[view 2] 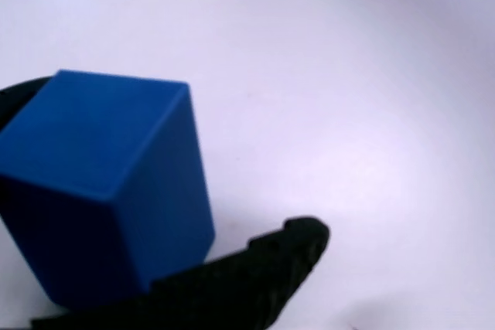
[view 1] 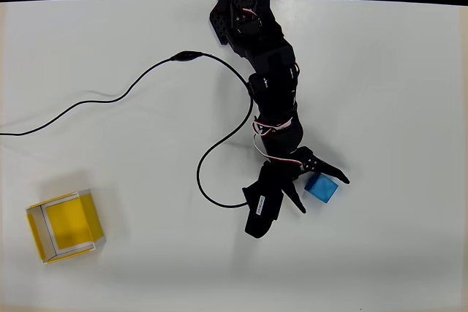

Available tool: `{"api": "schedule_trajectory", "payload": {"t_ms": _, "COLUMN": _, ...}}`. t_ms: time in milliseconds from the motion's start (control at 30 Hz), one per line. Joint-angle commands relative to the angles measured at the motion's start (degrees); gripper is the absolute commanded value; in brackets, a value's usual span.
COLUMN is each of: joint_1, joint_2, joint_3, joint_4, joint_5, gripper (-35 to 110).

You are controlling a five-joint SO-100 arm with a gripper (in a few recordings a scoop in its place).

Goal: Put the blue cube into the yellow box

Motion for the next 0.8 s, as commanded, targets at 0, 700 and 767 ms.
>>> {"api": "schedule_trajectory", "payload": {"t_ms": 0, "joint_1": -1.2, "joint_2": 1.8, "joint_3": -4.4, "joint_4": -0.9, "joint_5": -1.8, "gripper": 40}}
{"api": "schedule_trajectory", "payload": {"t_ms": 700, "joint_1": 9.1, "joint_2": 9.4, "joint_3": -7.2, "joint_4": 10.2, "joint_5": -10.8, "gripper": 10}}
{"api": "schedule_trajectory", "payload": {"t_ms": 767, "joint_1": 11.9, "joint_2": 12.1, "joint_3": -8.3, "joint_4": 12.8, "joint_5": -10.9, "gripper": 10}}
